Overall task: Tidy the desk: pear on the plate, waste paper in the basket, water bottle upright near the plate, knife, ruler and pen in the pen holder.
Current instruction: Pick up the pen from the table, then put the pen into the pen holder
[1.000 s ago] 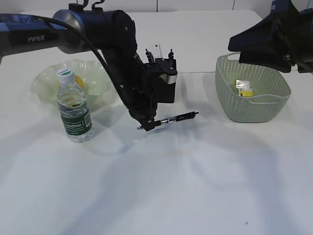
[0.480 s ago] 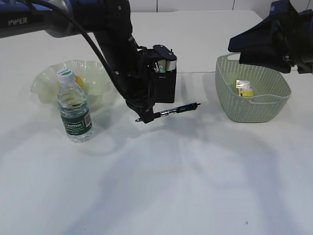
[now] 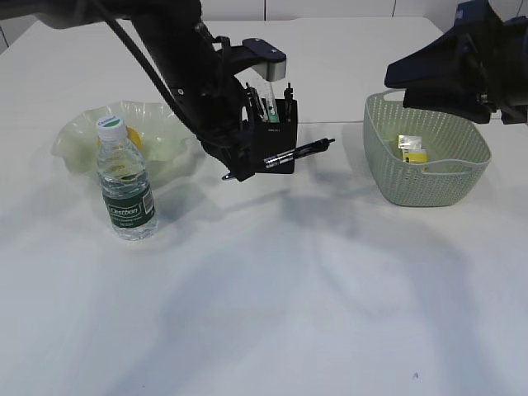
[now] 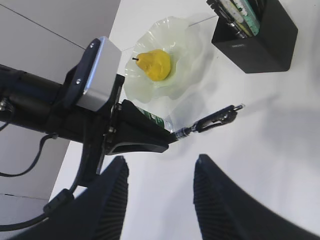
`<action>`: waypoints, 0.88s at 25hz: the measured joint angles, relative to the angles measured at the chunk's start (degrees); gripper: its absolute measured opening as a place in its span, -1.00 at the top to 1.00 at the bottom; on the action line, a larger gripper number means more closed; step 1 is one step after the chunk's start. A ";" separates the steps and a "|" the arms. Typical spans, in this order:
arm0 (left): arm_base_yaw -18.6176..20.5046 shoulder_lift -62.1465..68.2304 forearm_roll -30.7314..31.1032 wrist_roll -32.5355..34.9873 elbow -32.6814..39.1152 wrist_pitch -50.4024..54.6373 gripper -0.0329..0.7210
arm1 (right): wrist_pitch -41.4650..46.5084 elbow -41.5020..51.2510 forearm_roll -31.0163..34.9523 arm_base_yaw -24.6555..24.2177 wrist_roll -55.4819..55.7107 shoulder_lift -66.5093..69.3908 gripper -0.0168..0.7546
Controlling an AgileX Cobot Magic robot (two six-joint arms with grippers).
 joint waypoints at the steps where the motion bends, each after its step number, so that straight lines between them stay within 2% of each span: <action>1: 0.43 -0.59 -0.56 0.00 0.44 0.00 0.77 | -0.02 0.00 0.00 0.00 0.00 0.00 0.11; 7: 2.58 -4.46 -1.43 -1.72 3.29 0.13 0.77 | -0.02 0.00 0.00 0.00 0.00 0.00 0.11; 17: 2.58 -10.59 -3.02 -3.32 3.84 0.37 0.77 | 0.02 0.00 0.00 0.00 0.00 0.00 0.11; 22: 2.58 -14.34 -3.37 -3.45 8.32 0.37 0.77 | 0.02 0.00 0.00 0.00 0.00 0.00 0.11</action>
